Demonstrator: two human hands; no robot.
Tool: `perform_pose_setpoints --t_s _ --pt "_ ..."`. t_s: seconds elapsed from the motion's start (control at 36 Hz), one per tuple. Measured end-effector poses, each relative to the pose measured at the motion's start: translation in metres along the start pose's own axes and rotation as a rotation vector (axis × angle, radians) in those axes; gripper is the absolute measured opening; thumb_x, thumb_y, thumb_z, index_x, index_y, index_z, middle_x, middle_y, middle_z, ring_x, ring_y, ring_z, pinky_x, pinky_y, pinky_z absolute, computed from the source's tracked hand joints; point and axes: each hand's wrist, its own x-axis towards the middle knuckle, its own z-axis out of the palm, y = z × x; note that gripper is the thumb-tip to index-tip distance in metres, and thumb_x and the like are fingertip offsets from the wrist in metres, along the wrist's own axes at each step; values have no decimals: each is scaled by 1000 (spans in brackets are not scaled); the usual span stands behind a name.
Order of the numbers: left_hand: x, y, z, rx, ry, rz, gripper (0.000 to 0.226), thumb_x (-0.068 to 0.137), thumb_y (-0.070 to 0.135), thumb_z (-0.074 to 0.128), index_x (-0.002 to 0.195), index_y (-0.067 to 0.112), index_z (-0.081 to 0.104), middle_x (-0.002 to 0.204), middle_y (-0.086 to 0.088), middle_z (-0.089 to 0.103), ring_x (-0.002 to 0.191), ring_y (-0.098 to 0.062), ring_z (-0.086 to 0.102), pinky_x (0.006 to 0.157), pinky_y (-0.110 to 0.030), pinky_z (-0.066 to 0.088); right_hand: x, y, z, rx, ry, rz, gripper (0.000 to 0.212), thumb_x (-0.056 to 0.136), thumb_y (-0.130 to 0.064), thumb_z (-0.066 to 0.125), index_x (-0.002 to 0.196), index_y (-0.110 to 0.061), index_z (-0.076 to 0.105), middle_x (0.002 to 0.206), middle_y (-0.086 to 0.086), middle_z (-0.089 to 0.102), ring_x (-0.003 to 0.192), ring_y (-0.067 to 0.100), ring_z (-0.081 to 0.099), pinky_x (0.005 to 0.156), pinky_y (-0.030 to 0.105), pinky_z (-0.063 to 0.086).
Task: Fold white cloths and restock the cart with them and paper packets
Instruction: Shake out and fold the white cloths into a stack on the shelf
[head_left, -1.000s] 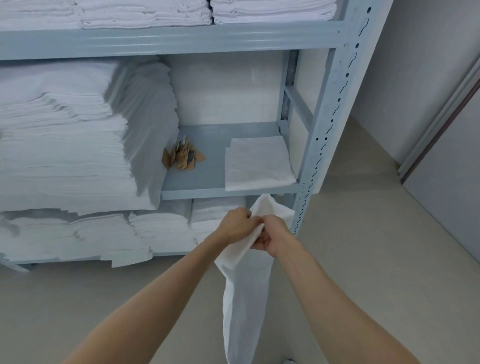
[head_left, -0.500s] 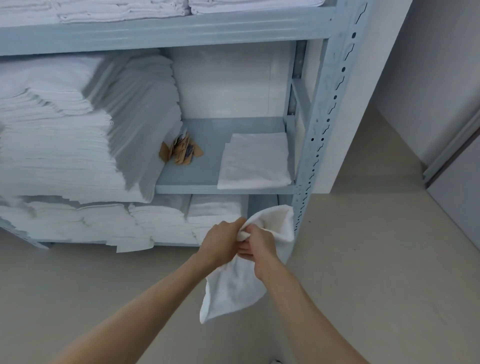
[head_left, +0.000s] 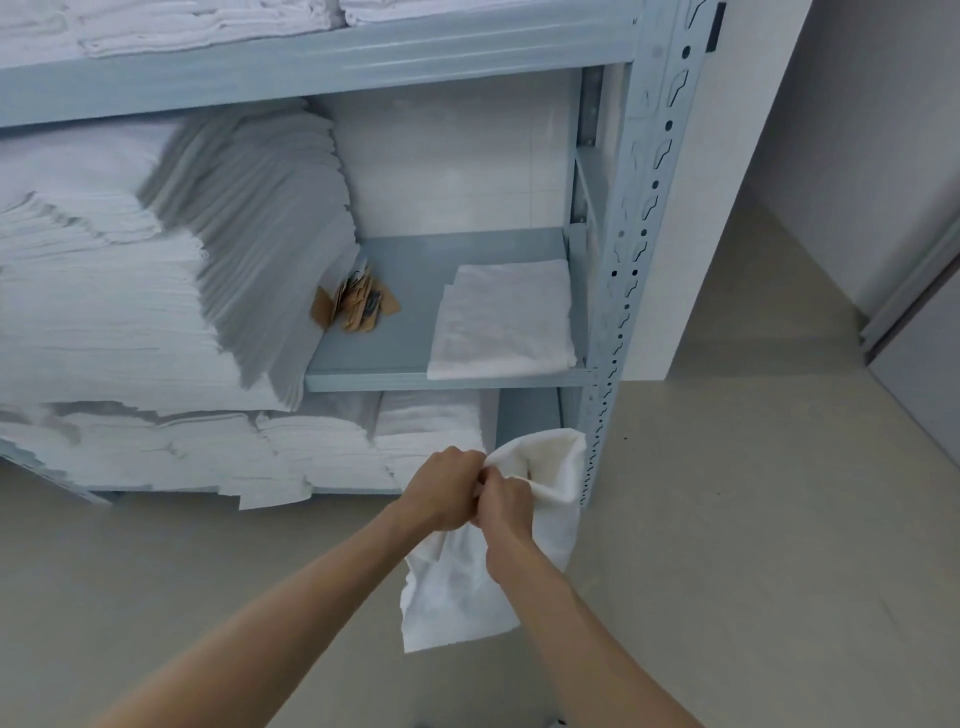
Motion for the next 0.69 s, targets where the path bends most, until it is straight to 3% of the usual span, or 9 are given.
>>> perform_pose_setpoints --t_s 0.17,0.25,0.31,0.36,0.42,0.53,0.64,0.69 --pt "-3 -25 0 -48 -87 -15 34 84 2 56 63 19 37 78 -4 54 75 -21 48 62 -24 32 -3 8 9 -188 -43 -83 35 97 -20 42 89 -1 70 89 15 74 87 32 70 89 45 56" --pt "-4 -38 -1 -78 -77 -39 23 82 -6 50 67 12 48 75 -4 55 75 -22 52 63 -28 37 -1 4 4 -307 -93 -155 40 96 -24 42 83 1 71 73 15 74 69 31 73 79 44 59" --pt "-5 -45 0 -88 -67 -42 22 81 -6 49 67 11 49 76 -5 55 75 -23 50 64 -29 37 -1 -2 -3 -469 3 -257 47 93 -31 41 69 -5 71 56 5 70 52 22 69 66 33 58" --pt "-6 -50 -1 -92 -61 -41 29 81 -6 50 61 14 39 73 -2 49 76 -24 45 64 -30 33 2 -7 -12 -670 258 -398 46 91 -37 44 62 -10 66 52 -2 64 51 20 63 57 27 50" --pt "-6 -54 -3 -87 -53 -32 29 80 -5 50 61 13 38 75 -5 50 76 -25 43 64 -32 34 8 -10 -19 -751 429 -474 37 91 -35 51 63 -12 60 59 -1 57 57 22 54 55 29 43" --pt "-6 -59 -8 -88 -52 -4 33 84 -4 50 61 17 41 78 -3 50 77 -23 46 66 -30 35 27 -17 -27 -784 453 -402 21 85 -31 61 91 -13 53 87 2 62 70 22 51 58 30 35" --pt "-10 -72 -10 -68 -31 20 17 84 -5 50 79 5 62 76 -1 47 78 -22 43 67 -28 33 47 -26 -29 -879 292 -232 76 75 -31 79 133 -3 38 129 16 46 117 33 48 75 36 43" --pt "-11 -80 -11 -76 -2 35 16 83 -7 50 86 -3 65 68 4 44 75 -22 42 63 -27 30 54 -31 -26 -948 165 -163 77 74 -35 81 133 -3 42 128 16 49 119 33 51 78 35 45"
